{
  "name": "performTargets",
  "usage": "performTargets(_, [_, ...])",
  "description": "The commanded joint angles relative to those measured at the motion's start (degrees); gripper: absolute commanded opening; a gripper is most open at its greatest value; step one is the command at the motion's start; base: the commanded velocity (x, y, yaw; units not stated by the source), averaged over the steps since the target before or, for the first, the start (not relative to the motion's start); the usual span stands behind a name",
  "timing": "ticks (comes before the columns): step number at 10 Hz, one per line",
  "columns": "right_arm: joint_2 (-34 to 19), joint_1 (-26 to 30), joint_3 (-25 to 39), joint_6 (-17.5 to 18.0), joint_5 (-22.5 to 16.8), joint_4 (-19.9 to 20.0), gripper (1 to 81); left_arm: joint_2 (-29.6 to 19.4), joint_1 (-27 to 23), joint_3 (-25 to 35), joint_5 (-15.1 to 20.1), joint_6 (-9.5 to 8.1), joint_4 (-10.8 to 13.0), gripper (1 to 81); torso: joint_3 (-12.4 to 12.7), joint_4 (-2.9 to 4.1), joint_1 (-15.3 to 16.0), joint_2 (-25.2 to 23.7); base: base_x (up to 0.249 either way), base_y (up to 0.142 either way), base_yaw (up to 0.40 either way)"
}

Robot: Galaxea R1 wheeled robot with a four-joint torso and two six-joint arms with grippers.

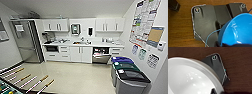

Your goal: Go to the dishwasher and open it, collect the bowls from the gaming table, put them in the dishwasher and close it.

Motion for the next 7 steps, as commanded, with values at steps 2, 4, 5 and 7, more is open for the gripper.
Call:
performTargets(2, [-1.2,2.7,0.1,-0.1,-2.5,-1.1,1.0,-0.5,-2.8,-0.1,3.0,0.08,0.6,1.0,0.0,0.00,0.0,0.0,0.163,-0.079,0.000])
performTargets(4, [-1.2,2.9,0.1,-0.1,-2.5,-1.1,1.0,-0.5,-2.8,-0.1,3.0,0.08,0.6,1.0,0.0,0.00,0.0,0.0,0.162,-0.077,0.000])
performTargets(5, [-1.2,2.9,0.1,-0.1,-2.5,-1.1,1.0,-0.5,-2.8,-0.1,3.0,0.08,0.6,1.0,0.0,0.00,0.0,0.0,0.162,-0.071,0.000])
performTargets(7, [-1.1,2.9,0.1,-0.1,-2.5,-1.0,1.0,-0.6,-2.8,-0.1,3.0,0.08,0.6,1.0,0.0,0.00,0.0,0.0,0.162,-0.065,0.000])
